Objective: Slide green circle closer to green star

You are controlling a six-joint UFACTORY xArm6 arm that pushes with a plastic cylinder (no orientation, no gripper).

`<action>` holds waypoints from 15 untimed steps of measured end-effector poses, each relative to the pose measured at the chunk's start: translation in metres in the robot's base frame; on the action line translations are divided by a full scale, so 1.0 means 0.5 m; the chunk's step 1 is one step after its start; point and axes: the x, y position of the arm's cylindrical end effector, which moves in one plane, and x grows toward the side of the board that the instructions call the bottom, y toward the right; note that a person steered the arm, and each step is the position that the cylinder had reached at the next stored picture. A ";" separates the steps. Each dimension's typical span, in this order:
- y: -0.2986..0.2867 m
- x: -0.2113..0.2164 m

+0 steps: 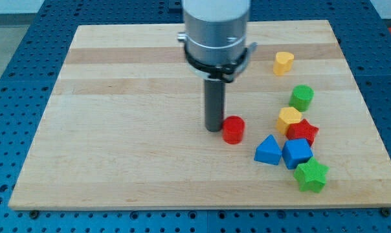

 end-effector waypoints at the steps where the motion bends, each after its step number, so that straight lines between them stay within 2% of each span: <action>1: 0.062 0.021; 4: 0.091 0.021; 6: 0.102 -0.110; 8: 0.267 -0.157; 15: 0.343 -0.179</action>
